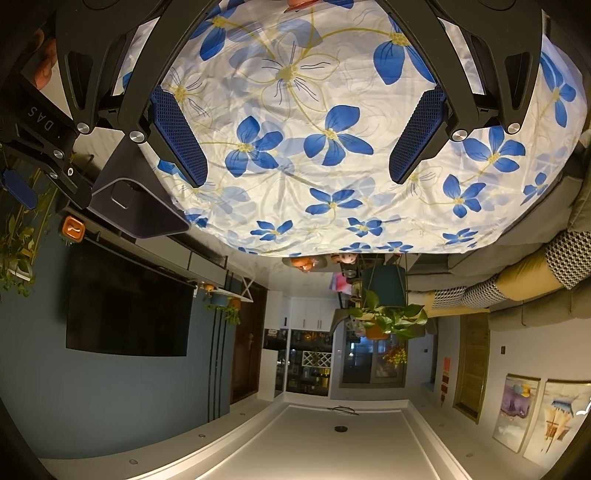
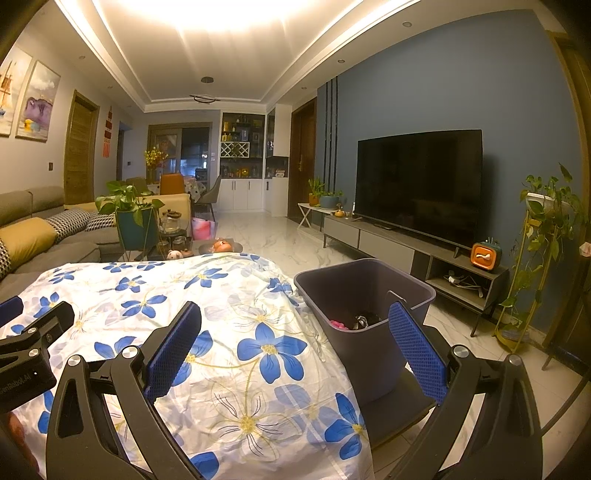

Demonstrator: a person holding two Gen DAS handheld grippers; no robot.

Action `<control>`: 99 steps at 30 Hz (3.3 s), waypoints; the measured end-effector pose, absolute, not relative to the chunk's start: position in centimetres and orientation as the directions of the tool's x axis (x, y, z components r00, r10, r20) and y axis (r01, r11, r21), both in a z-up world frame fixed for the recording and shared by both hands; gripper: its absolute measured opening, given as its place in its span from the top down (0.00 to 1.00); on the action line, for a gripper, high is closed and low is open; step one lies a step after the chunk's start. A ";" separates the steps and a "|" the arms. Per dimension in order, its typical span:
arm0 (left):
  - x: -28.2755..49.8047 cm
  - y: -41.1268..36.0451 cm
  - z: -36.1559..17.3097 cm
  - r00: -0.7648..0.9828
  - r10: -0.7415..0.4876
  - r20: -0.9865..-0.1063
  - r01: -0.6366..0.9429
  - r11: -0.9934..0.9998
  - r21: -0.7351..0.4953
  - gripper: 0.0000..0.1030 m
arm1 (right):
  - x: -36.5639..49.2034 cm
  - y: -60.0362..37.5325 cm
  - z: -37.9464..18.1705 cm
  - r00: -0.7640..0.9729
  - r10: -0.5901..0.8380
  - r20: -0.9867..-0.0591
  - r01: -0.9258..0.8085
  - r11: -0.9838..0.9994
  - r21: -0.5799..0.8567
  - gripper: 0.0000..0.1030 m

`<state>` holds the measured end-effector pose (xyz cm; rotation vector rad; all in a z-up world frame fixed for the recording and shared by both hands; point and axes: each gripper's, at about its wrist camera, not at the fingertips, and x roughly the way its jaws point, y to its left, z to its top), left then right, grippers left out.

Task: Collect trash

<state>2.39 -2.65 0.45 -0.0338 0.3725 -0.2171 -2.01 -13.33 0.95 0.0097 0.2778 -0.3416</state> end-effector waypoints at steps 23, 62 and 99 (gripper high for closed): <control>2.4 -2.8 0.5 0.909 -0.218 -0.356 0.205 0.976 -0.073 0.06 | -2.1 -13.4 0.8 0.905 -0.330 -0.270 0.333 0.942 -0.036 0.05; 2.6 -3.5 0.9 0.903 -0.229 -0.365 0.218 0.973 -0.072 0.06 | -1.7 -13.2 1.0 0.907 -0.323 -0.270 0.328 0.944 -0.030 0.05; 2.2 -3.2 1.3 0.916 -0.213 -0.339 0.215 0.976 -0.034 0.08 | -1.2 -13.3 1.5 0.909 -0.319 -0.267 0.326 0.945 -0.021 0.05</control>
